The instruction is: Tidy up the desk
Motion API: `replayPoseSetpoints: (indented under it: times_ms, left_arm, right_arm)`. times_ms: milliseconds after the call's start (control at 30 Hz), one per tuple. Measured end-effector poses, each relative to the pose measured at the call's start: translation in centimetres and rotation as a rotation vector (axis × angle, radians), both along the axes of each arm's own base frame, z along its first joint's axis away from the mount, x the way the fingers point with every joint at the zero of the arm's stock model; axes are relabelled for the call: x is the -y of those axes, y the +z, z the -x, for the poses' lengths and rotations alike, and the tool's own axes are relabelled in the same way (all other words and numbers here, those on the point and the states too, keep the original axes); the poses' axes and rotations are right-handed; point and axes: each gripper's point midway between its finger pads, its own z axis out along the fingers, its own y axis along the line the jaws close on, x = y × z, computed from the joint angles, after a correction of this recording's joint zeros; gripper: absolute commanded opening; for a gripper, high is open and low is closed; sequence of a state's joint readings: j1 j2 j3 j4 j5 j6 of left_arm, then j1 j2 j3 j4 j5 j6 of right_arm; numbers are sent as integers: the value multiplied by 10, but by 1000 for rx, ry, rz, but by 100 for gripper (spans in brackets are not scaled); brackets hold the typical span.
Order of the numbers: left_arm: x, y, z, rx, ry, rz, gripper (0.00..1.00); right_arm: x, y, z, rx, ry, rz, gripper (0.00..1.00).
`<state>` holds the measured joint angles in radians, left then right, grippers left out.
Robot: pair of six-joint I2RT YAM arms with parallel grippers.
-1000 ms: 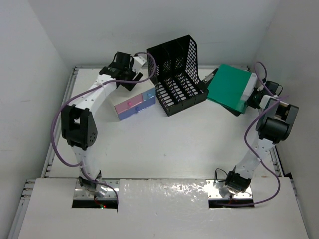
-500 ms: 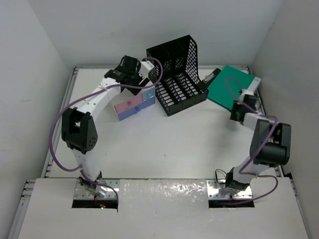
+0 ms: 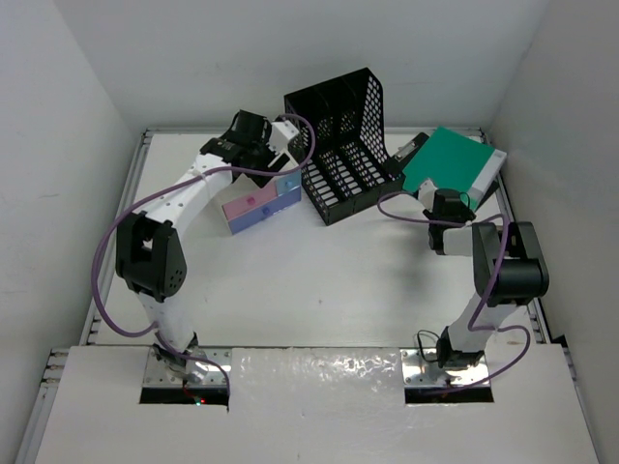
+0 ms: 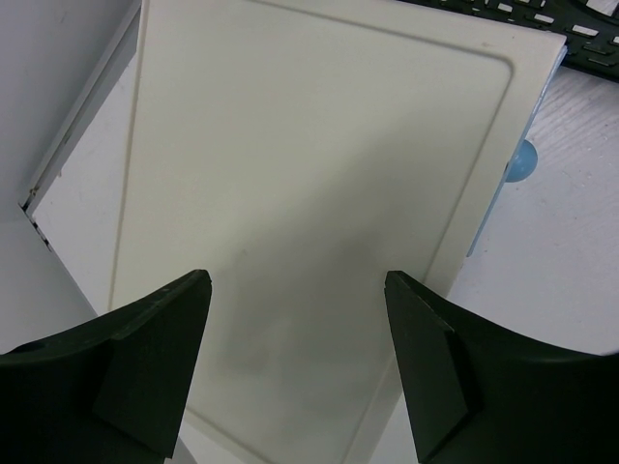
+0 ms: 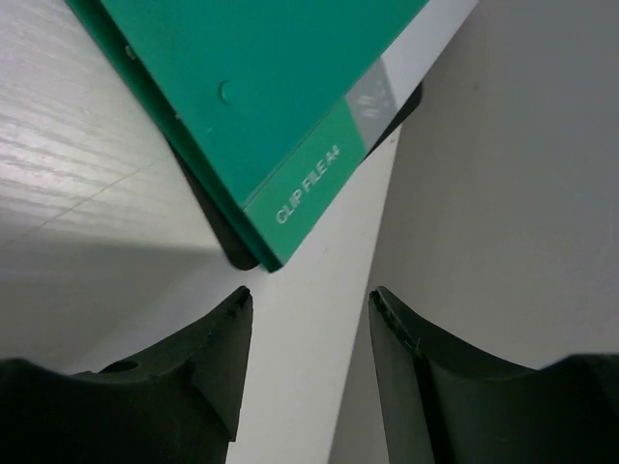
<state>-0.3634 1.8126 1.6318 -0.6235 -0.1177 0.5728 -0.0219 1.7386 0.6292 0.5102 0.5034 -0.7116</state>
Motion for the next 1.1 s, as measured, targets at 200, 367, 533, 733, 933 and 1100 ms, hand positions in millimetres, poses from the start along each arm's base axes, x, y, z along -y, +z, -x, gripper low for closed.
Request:
replayPoseSetpoints:
  times_ms: [200, 367, 533, 733, 933, 1100]
  left_arm:
    - [1, 0, -1, 8, -5, 1, 72]
    - [1, 0, -2, 10, -7, 0, 72]
    - [1, 0, -2, 13, -11, -4, 72]
    - [0, 0, -3, 14, -13, -7, 72]
    - [0, 0, -3, 15, -14, -12, 72]
    - [0, 0, -3, 14, -14, -12, 72]
  right_arm:
    - [3, 2, -9, -17, 47, 71, 47]
    - [4, -13, -14, -92, 85, 121, 45]
    - [8, -23, -17, -151, 113, 179, 41]
    - [15, -24, -29, -159, 123, 273, 30]
    - [20, -28, -33, -167, 121, 360, 29]
    - [28, -32, -44, -161, 99, 446, 0]
